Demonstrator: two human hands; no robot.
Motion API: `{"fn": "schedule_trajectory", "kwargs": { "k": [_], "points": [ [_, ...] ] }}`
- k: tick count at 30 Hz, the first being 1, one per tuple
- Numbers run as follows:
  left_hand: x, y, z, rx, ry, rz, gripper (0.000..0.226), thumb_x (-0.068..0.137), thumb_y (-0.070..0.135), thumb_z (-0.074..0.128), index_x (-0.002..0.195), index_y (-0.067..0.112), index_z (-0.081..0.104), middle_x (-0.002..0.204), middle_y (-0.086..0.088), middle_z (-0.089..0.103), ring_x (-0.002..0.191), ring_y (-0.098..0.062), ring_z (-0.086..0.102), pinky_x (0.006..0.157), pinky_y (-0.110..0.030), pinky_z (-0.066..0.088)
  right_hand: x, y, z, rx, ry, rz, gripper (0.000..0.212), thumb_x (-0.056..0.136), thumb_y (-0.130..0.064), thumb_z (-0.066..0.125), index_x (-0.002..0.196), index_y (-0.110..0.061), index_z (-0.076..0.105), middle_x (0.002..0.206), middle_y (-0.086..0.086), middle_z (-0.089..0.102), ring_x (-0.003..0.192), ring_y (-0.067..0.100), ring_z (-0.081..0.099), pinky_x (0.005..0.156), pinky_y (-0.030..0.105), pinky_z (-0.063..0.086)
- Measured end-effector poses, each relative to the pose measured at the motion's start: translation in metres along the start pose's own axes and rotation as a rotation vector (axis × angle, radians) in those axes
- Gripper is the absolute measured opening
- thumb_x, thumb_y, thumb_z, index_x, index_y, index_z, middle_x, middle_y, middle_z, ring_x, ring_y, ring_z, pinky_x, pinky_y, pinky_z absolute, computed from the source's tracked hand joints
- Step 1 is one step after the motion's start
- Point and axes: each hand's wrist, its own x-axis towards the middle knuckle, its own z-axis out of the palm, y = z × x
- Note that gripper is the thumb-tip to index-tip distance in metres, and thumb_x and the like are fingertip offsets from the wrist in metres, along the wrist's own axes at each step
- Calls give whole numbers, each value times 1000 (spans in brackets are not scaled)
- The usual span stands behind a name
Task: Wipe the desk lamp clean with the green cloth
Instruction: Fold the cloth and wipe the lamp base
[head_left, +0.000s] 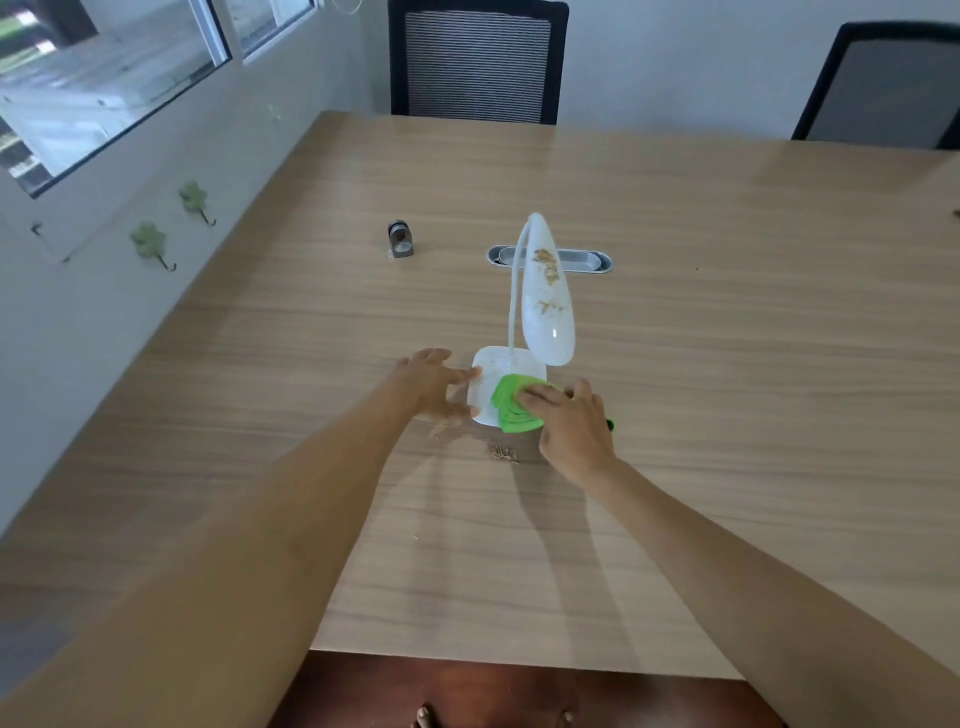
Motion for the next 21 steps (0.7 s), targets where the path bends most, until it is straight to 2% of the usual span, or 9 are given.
{"fn": "schedule_trajectory", "kwargs": {
  "k": [4,8,12,15,18,20,21],
  "points": [
    [0,1,-1,-1,-4,-9,76,79,63,55,145,46,21,161,-5,10,148,-25,5,120,-51,14,-27,6,7,-52,61,-139,59,54,0,53,101,-31,72,107,-16,73,73,30,58,59,35,51],
    [-2,5,-2,-33,-14,-33,77,79,61,58,145,45,22,161,-4,10,149,-25,5,120,-49,16,-34,14,1,-21,104,-177,56,56,-2,50,100,-29,73,104,-15,74,73,28,57,62,35,52],
    [-7,10,-1,-123,24,-54,77,79,52,64,145,38,29,159,-8,17,147,-27,13,118,-45,23,-25,14,-7,100,162,-12,53,64,-1,47,109,-19,69,104,0,73,84,32,56,73,40,54],
    [-15,14,-4,-268,65,-76,71,80,41,69,143,26,39,149,-10,39,136,-27,38,110,-36,35,-17,0,-14,328,131,129,40,73,2,52,108,-11,68,103,10,68,96,30,57,81,36,52],
    [-31,12,-14,-548,38,-111,45,81,22,71,125,15,61,123,-8,63,110,-21,58,97,-30,45,-9,-16,-27,575,90,290,19,74,0,52,86,-4,67,83,9,64,81,25,56,63,28,41],
    [-42,7,-19,-752,-79,-120,38,80,14,69,119,15,66,104,-10,63,93,-19,57,94,-33,50,-2,-21,-31,729,20,392,11,75,-3,54,75,0,64,68,6,54,67,20,48,53,26,32],
    [-46,4,-19,-840,-128,-132,44,80,13,70,123,16,63,102,-10,60,93,-19,55,95,-34,50,0,-24,-33,795,-20,431,10,74,-4,55,72,1,63,65,6,50,65,18,45,52,25,30]
  ]
}}
